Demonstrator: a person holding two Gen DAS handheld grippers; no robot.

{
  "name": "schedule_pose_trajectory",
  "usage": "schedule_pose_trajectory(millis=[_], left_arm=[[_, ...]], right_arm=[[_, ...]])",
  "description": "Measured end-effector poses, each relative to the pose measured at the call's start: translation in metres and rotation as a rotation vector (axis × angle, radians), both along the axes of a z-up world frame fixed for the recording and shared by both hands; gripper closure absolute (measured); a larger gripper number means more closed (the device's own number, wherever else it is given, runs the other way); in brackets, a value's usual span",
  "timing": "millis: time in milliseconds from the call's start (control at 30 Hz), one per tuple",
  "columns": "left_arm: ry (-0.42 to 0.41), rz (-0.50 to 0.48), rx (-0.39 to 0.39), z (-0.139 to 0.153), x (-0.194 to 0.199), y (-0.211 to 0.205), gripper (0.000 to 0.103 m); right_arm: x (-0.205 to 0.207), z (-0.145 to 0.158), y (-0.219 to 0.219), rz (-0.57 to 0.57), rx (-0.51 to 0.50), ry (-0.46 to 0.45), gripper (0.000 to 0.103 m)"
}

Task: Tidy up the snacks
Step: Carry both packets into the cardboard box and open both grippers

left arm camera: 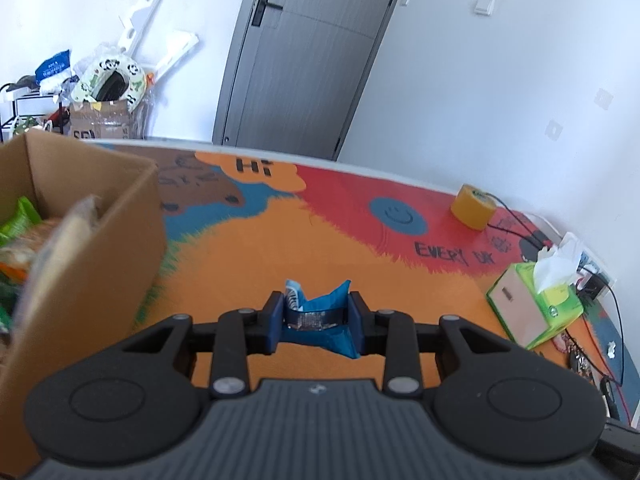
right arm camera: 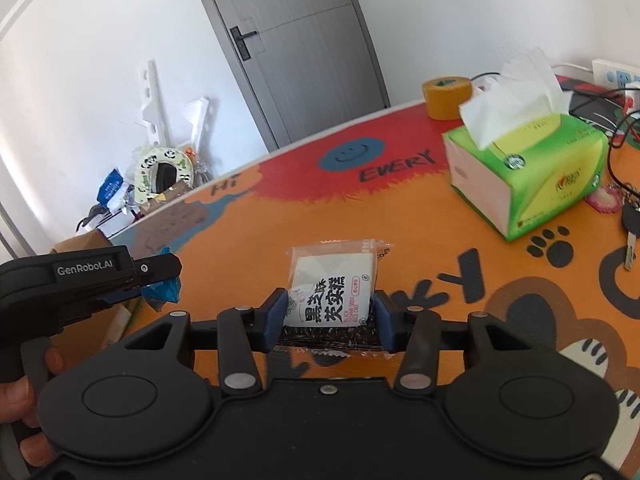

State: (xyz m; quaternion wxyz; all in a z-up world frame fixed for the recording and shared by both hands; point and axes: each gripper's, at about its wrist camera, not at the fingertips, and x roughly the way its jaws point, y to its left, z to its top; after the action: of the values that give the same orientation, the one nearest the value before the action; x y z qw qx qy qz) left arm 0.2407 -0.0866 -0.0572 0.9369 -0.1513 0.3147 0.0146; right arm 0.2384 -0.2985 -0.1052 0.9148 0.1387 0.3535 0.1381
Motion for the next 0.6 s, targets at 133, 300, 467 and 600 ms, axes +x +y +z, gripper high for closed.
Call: schedule_pose_trajectory(millis=[133, 300, 467, 600], left_arm=[[-0.028, 0.011, 0.008, 0.014, -0.012, 0.008, 0.07], [-0.064, 0.018, 0.018, 0.028, -0.026, 0.017, 0.07], [-0.09, 0.032, 0.019, 0.04, -0.04, 0.032, 0.07], [-0.11, 0.052, 0.016, 0.048, -0.053, 0.046, 0.07]], right_arm=[[-0.005, 0.01, 0.009, 0.014, 0.008, -0.021, 0.057], [-0.011, 0.025, 0.021, 0.028, 0.02, -0.054, 0.057], [-0.017, 0.039, 0.035, 0.045, 0.038, -0.088, 0.057], [-0.021, 0.047, 0.048, 0.07, 0.049, -0.108, 0.057]])
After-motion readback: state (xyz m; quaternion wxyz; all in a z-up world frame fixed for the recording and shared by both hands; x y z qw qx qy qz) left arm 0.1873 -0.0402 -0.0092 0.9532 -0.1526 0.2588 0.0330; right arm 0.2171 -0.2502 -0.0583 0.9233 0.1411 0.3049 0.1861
